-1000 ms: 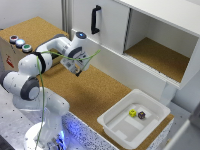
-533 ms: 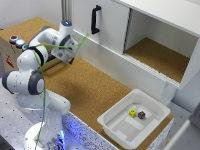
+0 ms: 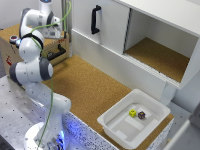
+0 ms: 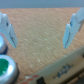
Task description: Switch off the blue light
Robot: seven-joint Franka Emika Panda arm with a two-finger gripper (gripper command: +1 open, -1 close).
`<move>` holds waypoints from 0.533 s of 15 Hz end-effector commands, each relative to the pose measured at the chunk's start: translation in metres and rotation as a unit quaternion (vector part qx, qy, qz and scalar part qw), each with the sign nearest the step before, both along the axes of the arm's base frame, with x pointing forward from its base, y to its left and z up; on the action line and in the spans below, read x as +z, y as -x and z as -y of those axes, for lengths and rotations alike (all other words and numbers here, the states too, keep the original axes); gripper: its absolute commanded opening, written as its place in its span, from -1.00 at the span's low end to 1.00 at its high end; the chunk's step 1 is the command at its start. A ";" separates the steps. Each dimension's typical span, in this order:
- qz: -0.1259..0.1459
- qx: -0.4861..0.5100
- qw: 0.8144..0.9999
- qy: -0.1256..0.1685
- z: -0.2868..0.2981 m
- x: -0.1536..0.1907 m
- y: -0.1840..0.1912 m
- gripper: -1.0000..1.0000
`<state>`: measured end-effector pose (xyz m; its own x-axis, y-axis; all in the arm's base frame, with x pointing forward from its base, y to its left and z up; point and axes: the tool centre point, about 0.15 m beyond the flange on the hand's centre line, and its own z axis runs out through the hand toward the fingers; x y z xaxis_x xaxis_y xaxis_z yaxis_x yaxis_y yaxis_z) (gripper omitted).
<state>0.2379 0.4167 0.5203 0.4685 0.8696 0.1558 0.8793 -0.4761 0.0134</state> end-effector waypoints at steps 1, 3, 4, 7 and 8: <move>-0.017 0.068 0.994 0.083 -0.084 0.022 0.008 1.00; -0.001 0.070 0.994 0.081 -0.092 0.026 0.011 1.00; -0.005 0.071 0.995 0.075 -0.096 0.028 0.012 1.00; -0.018 0.066 0.995 0.070 -0.098 0.023 0.017 -1.00; -0.024 0.070 0.995 0.067 -0.098 0.018 0.023 -1.00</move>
